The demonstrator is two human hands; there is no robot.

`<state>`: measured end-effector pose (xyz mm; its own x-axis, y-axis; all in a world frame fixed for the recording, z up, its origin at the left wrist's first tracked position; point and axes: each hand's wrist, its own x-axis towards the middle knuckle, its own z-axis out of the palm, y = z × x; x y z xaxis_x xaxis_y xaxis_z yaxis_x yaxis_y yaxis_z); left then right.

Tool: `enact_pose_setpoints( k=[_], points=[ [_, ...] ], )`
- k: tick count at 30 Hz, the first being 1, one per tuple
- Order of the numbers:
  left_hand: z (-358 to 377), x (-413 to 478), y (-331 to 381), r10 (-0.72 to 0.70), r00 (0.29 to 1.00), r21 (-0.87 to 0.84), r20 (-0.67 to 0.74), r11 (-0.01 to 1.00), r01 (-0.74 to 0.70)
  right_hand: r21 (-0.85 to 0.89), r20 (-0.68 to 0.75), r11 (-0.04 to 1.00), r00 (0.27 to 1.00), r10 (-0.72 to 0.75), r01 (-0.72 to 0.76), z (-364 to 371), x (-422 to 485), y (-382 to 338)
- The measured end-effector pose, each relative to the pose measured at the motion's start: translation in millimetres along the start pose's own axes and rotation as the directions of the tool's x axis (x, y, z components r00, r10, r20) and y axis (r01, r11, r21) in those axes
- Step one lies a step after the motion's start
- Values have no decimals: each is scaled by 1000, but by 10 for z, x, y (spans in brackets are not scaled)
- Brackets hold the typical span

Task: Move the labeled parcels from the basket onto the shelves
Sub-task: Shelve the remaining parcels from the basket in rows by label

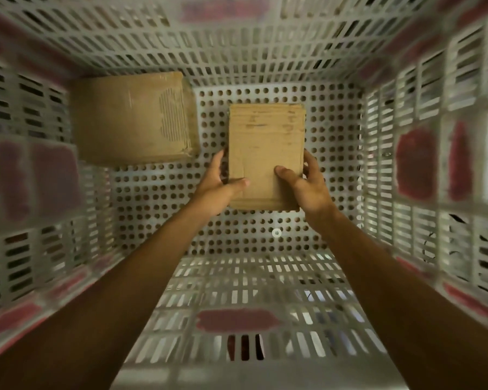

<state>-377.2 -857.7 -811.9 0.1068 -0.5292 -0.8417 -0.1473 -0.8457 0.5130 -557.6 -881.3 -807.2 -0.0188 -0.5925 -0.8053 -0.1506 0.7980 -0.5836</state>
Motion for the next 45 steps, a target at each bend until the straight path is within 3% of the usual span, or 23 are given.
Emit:
enact_pose_setpoints(
  k=[6,11,18,28,35,39,42,45],
  points=[
    [-44,-237,-191,-128,983,16,134,992,127,-81,22,984,986,163,-161,0,-297,156],
    [-101,-466,-546,-196,963,58,184,980,189,-216,27,955,976,214,-203,35,-487,223],
    [-407,-603,-458,-182,961,91,211,982,166,-235,70,954,975,209,-188,209,-728,198],
    [-975,-1351,118,44,987,-32,153,999,-39,-105,9,993,998,-55,56,406,-1520,-631],
    [-1465,-2210,819,220,975,-120,0,968,-219,-80,114,955,955,-275,285,601,-2288,-1434],
    [-1776,-2700,1096,388,913,-106,-124,910,-401,-5,194,920,903,-383,391,738,-2660,-1849],
    [-1958,-3120,1306,497,814,-9,-301,852,-524,55,263,883,846,-463,466,870,-2971,-2154],
    [-2153,-3507,1516,543,745,30,-388,815,-579,103,317,841,783,-534,532,990,-3246,-2420]
  ],
)
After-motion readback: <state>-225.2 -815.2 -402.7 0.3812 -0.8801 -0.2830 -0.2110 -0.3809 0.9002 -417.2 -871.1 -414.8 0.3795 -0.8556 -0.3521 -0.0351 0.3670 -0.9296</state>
